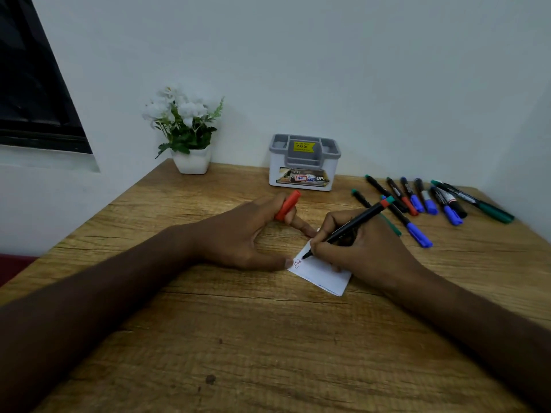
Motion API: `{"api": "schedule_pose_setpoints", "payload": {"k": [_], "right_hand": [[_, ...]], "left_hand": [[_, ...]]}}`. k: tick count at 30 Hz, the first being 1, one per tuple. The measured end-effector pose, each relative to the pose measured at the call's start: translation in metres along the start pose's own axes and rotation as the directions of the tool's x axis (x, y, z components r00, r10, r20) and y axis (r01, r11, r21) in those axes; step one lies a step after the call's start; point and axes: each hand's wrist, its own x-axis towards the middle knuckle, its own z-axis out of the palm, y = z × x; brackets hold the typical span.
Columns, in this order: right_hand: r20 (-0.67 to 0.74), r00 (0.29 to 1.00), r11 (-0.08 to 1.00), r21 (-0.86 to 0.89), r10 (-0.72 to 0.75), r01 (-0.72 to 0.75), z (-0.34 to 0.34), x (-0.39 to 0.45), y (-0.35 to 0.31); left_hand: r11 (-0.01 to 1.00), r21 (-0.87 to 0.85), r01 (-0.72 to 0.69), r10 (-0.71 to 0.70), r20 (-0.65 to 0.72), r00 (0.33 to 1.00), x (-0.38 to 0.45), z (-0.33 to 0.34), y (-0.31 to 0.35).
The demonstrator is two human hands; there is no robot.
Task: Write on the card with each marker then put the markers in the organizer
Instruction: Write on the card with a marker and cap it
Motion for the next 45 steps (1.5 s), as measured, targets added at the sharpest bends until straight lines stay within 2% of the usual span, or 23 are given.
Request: {"api": "schedule_pose_setpoints", "payload": {"k": [7, 21, 25, 29, 33, 45], "right_hand": [[0.017, 1.000, 1.000, 0.013, 0.025, -0.026, -0.0013, 0.0005, -0.0004], [-0.027, 0.999, 0.999, -0.011, 0.034, -0.034, -0.0011, 0.0015, 0.0016], [-0.002, 1.000, 1.000, -0.018, 0.017, -0.017, -0.0012, 0.0027, 0.0032], [-0.055, 0.998, 1.000, -0.020, 0.022, -0.023, -0.0017, 0.0040, 0.0059], [-0.023, 0.998, 0.998, -0.029, 0.051, -0.051, -0.0018, 0.0061, 0.0074], [-0.041, 0.997, 0.998, -0.010, 0.060, -0.060, -0.0023, 0.0050, 0.0071]], "left_hand": [[0.999, -0.014, 0.029, -0.029, 0.001, 1.000, -0.0003, -0.0025, 0.0054], [1.000, -0.013, 0.014, -0.014, -0.002, 1.000, -0.0007, -0.0015, 0.0045], [1.000, -0.029, 0.008, -0.009, -0.007, 1.000, -0.0014, -0.0019, 0.0035], [0.999, -0.036, 0.005, -0.005, -0.006, 1.000, -0.0009, -0.0017, 0.0044], [0.999, -0.035, 0.005, -0.005, -0.002, 1.000, -0.0004, -0.0019, 0.0047], [0.999, -0.036, 0.000, 0.000, -0.006, 1.000, -0.0001, -0.0017, 0.0049]]}}
